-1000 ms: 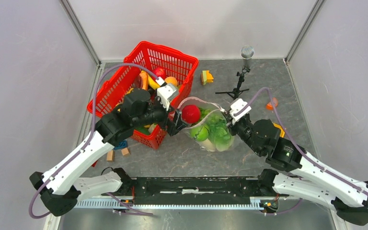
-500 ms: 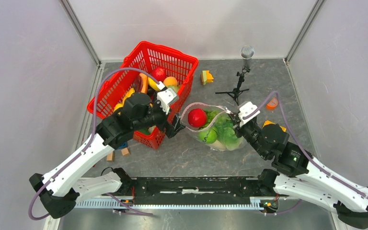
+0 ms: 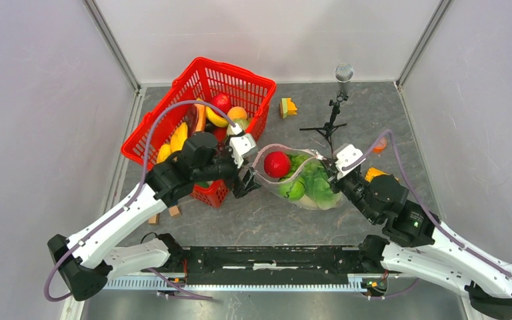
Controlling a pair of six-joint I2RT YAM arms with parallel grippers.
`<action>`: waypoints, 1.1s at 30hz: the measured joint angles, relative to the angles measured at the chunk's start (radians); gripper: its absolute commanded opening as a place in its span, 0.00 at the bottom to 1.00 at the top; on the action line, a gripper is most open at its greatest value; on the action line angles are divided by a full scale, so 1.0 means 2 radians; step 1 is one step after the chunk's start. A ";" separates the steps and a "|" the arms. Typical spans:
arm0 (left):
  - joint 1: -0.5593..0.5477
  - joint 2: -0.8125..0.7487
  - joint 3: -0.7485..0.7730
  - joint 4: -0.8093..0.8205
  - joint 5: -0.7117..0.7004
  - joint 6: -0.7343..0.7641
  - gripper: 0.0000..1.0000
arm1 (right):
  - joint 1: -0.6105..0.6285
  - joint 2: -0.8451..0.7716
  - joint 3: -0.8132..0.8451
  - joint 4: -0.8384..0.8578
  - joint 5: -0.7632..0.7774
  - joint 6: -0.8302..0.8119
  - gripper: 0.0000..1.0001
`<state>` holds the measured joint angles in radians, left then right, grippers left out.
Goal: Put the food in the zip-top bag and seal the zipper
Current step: Adjust the zipper food storage bag at the center of the board.
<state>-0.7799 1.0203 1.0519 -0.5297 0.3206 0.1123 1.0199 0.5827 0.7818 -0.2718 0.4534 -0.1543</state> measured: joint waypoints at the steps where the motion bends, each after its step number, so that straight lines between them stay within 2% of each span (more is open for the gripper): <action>1: 0.000 0.000 -0.006 0.006 0.002 0.005 0.77 | 0.000 -0.002 0.000 0.000 -0.003 -0.001 0.00; 3: 0.000 0.001 -0.017 0.018 0.008 0.016 0.64 | 0.000 -0.006 0.000 0.000 -0.011 -0.004 0.00; 7: 0.000 0.005 -0.034 0.047 0.021 0.032 0.45 | 0.000 -0.013 0.000 0.000 -0.021 -0.006 0.00; 13: 0.000 0.004 -0.040 0.072 0.029 0.048 0.03 | 0.000 -0.020 0.000 -0.003 -0.021 -0.006 0.00; 23: 0.000 -0.005 -0.031 0.062 0.027 0.057 0.02 | 0.000 -0.031 0.000 -0.008 0.002 -0.005 0.00; 33: 0.000 -0.020 0.123 -0.050 0.010 0.089 0.02 | 0.000 -0.039 -0.009 -0.003 -0.027 -0.003 0.00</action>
<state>-0.7799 0.9806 1.2987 -0.6296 0.3405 0.2897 1.0203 0.5049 0.7631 -0.2775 0.3988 -0.1612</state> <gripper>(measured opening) 0.044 0.004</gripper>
